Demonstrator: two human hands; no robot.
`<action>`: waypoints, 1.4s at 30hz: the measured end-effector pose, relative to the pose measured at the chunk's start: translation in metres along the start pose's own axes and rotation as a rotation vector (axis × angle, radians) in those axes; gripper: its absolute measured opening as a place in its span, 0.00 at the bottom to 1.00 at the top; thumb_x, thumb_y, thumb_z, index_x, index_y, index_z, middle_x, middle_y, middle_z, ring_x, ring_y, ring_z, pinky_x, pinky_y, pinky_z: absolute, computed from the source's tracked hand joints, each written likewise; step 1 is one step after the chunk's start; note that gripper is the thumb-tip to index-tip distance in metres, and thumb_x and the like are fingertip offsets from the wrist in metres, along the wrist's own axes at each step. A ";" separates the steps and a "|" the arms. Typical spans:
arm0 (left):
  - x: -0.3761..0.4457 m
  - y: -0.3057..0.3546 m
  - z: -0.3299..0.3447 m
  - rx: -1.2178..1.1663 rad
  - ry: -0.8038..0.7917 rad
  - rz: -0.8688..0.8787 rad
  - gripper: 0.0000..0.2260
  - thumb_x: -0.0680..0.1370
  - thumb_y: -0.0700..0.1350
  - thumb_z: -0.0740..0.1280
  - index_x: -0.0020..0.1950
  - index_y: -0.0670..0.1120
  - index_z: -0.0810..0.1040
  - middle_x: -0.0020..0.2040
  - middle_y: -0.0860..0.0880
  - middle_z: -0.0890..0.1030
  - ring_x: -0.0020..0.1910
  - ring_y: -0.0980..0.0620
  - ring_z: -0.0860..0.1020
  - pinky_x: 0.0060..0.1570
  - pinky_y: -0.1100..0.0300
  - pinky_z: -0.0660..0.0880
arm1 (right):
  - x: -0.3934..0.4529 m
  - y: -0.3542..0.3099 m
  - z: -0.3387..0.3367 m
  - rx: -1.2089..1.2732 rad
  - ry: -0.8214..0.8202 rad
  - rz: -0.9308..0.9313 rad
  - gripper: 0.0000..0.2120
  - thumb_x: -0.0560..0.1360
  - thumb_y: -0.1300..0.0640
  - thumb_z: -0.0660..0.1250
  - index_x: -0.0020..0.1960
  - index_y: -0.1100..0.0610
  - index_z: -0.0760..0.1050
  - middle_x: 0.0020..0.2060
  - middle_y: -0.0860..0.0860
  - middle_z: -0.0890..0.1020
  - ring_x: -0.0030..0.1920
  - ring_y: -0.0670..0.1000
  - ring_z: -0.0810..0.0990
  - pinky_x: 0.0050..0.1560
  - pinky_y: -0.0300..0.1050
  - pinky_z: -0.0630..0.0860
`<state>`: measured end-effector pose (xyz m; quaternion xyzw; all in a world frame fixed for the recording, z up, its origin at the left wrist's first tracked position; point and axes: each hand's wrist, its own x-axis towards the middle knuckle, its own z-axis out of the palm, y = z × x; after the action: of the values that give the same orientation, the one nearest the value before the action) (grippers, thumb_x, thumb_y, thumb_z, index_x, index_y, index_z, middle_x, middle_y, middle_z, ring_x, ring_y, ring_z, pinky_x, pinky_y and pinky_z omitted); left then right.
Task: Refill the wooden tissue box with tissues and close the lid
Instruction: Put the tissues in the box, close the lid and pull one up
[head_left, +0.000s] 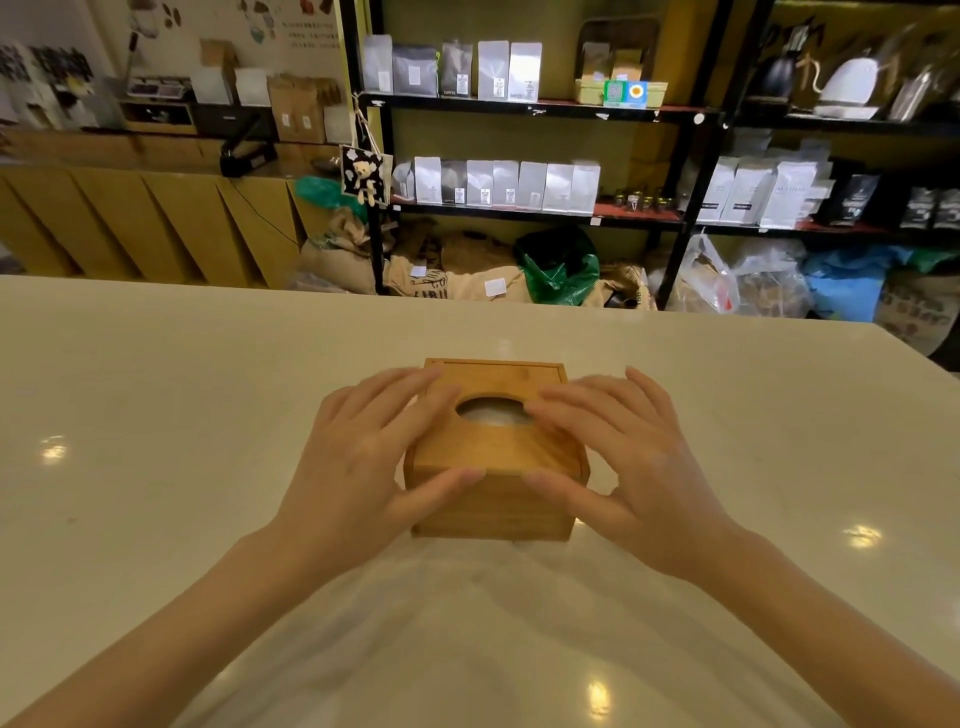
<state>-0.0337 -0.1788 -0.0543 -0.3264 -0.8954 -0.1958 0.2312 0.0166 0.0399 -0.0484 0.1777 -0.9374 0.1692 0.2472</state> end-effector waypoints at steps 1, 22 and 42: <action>0.003 -0.001 -0.001 0.005 -0.060 -0.039 0.35 0.71 0.70 0.50 0.69 0.50 0.67 0.71 0.49 0.68 0.70 0.51 0.64 0.66 0.54 0.61 | 0.004 0.001 -0.001 0.002 -0.088 0.061 0.33 0.70 0.30 0.51 0.68 0.48 0.66 0.68 0.46 0.70 0.69 0.45 0.62 0.73 0.55 0.51; 0.007 -0.003 -0.003 -0.087 -0.356 -0.163 0.48 0.57 0.79 0.37 0.74 0.58 0.50 0.77 0.58 0.47 0.70 0.67 0.43 0.72 0.57 0.40 | 0.039 0.003 -0.016 0.105 -0.239 0.123 0.22 0.74 0.38 0.55 0.61 0.45 0.74 0.70 0.46 0.68 0.73 0.46 0.56 0.74 0.51 0.52; 0.012 -0.001 -0.009 0.029 -0.454 -0.158 0.48 0.58 0.77 0.34 0.75 0.57 0.44 0.77 0.57 0.43 0.68 0.67 0.36 0.71 0.47 0.35 | 0.102 -0.011 0.001 -0.233 -0.629 -0.235 0.12 0.75 0.47 0.61 0.50 0.46 0.82 0.73 0.44 0.63 0.74 0.50 0.50 0.71 0.47 0.49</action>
<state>-0.0399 -0.1784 -0.0410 -0.2875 -0.9499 -0.1219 0.0126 -0.0617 0.0043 0.0068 0.2981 -0.9539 -0.0315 -0.0171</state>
